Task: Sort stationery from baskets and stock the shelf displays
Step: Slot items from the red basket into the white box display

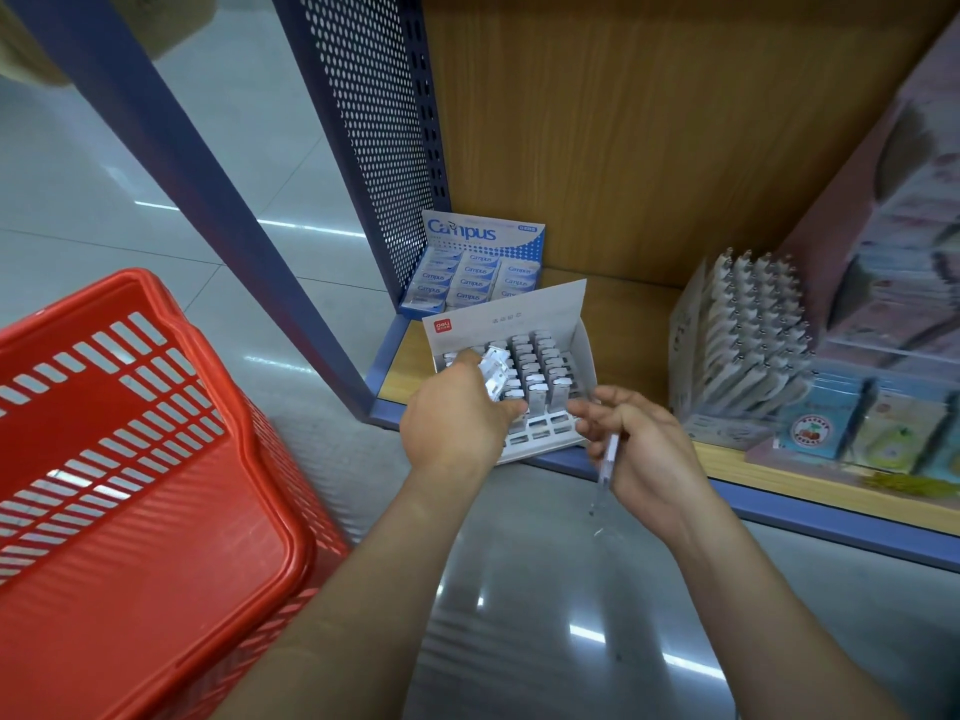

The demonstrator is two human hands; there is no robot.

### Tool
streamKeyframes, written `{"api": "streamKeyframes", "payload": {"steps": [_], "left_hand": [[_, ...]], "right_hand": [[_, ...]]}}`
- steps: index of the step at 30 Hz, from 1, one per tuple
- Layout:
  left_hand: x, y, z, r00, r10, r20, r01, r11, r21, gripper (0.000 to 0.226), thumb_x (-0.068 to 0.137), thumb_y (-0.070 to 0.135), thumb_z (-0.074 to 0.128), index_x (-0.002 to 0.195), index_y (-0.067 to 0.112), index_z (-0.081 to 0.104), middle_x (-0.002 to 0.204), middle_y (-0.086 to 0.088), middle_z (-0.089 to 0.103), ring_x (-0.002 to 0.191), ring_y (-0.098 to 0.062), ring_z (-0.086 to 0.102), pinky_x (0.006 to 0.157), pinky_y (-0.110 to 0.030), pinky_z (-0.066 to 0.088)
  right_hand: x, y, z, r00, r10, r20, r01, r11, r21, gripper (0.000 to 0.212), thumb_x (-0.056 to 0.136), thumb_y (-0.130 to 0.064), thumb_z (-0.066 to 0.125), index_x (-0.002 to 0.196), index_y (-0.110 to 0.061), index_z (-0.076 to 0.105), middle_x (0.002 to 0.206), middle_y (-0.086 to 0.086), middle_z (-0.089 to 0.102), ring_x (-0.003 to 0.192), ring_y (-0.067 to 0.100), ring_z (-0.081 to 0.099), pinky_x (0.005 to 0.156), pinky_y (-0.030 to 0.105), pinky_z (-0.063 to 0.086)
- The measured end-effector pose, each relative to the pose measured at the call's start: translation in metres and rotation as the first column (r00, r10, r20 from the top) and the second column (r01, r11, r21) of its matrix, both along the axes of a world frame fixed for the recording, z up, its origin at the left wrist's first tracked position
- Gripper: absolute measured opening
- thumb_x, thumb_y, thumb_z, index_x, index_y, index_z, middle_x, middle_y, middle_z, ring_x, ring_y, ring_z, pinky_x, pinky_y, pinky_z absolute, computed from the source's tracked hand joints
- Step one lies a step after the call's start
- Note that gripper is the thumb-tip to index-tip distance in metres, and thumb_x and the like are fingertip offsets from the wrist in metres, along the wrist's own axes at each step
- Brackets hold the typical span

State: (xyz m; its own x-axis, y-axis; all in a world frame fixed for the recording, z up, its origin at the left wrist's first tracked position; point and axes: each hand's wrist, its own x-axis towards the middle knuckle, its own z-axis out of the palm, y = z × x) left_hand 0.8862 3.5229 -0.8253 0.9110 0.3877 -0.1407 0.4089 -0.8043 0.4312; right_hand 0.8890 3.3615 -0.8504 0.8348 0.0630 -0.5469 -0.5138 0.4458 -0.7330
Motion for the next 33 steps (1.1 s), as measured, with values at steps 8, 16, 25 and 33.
{"api": "streamKeyframes", "payload": {"steps": [8,16,25,33], "left_hand": [[0.004,0.001,0.006,0.999,-0.027,-0.021,0.029,0.996,0.079,0.052,0.079,0.050,0.073,0.115,0.020,0.051,0.102,-0.004,0.067,0.098,-0.030,0.062,0.066,-0.032,0.042],[-0.004,-0.001,0.005,0.994,-0.042,0.102,0.059,0.982,-0.177,0.038,0.078,0.044,0.076,0.104,0.024,0.056,0.092,0.001,0.068,0.087,-0.026,0.063,0.069,-0.035,0.052],[-0.042,-0.012,0.002,0.995,0.098,-0.021,-0.065,0.471,-0.880,0.015,0.080,0.002,0.074,0.085,0.004,0.060,0.049,-0.004,0.051,0.040,-0.013,0.042,0.039,-0.016,0.033],[-0.044,-0.013,-0.004,0.982,0.184,0.034,-0.062,0.494,-0.867,0.018,0.075,-0.004,0.077,0.080,0.002,0.061,0.055,0.002,0.059,0.041,-0.011,0.042,0.041,-0.020,0.037]], "right_hand": [[-0.003,-0.005,0.010,0.976,0.173,0.129,-0.161,0.982,-0.095,0.047,0.093,0.018,0.037,0.126,-0.010,0.055,0.107,0.006,0.055,0.093,0.015,0.069,0.069,0.017,0.049],[-0.005,0.001,0.016,0.977,-0.200,0.079,0.168,0.938,0.304,0.039,0.091,0.020,0.041,0.119,-0.007,0.051,0.079,0.013,0.062,0.098,0.035,0.069,0.089,0.037,0.056],[-0.006,0.015,0.016,0.974,-0.130,0.187,0.069,0.951,0.302,0.036,0.093,0.016,0.042,0.116,-0.010,0.052,0.094,0.016,0.072,0.109,0.032,0.066,0.096,0.035,0.052],[0.000,0.007,0.013,0.967,0.072,0.246,-0.069,0.997,-0.021,0.023,0.092,-0.001,0.059,0.110,-0.014,0.056,0.096,0.008,0.071,0.088,0.018,0.069,0.079,0.026,0.057]]}}
